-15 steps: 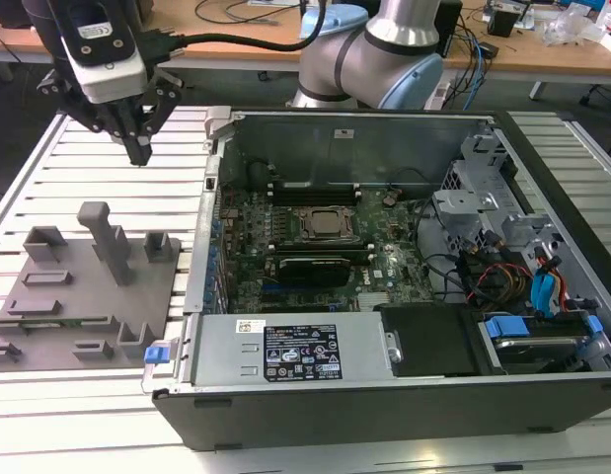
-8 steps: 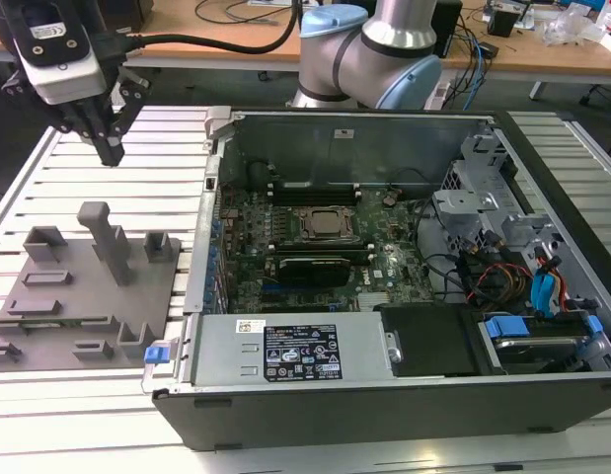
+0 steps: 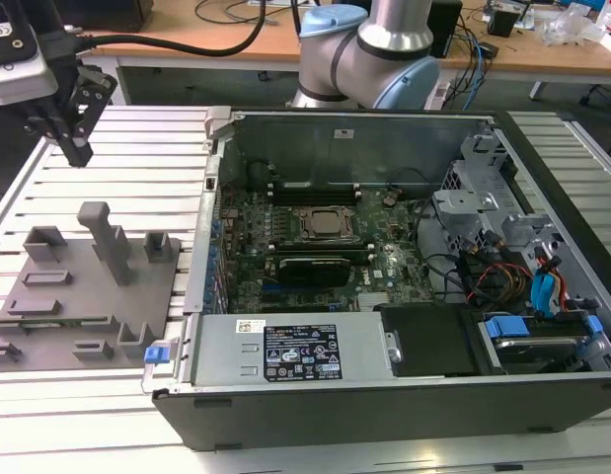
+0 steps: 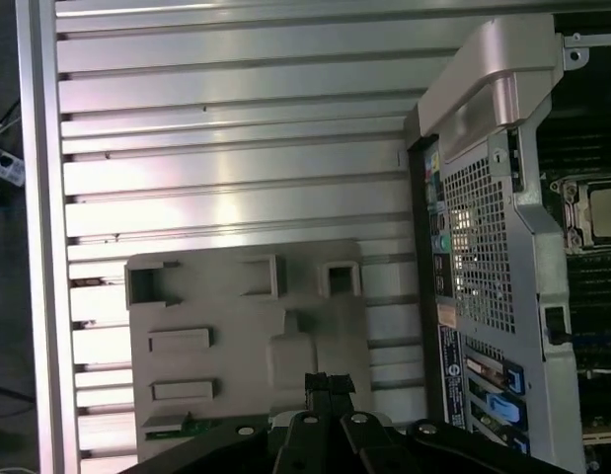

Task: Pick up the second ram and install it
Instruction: 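Reach for the second ram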

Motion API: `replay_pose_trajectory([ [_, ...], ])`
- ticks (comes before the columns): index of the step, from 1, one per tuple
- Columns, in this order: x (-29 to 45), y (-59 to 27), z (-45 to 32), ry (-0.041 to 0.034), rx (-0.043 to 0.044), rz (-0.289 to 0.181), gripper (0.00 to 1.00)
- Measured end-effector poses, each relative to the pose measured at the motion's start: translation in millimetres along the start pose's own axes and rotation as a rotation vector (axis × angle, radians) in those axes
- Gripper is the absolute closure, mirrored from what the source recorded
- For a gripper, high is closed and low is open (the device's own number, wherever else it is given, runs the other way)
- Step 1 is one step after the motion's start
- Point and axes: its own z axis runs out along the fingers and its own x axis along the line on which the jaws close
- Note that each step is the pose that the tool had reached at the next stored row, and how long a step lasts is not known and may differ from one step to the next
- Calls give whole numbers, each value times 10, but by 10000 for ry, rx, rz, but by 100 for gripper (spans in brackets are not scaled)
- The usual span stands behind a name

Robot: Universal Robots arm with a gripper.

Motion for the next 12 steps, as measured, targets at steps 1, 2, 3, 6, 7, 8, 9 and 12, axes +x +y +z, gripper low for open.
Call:
replay_pose_trajectory([
  [1,29,-2,0,0,0,0,89],
  [2,82,-6,0,0,1,1,89],
  [3,111,-8,0,0,0,1,89],
  [6,195,-15,2,0,0,1,89],
  [7,213,-16,2,0,0,0,89],
  [8,235,-18,3,0,0,0,89],
  [9,265,-20,3,0,1,0,89],
  [12,344,-26,4,0,0,1,89],
])
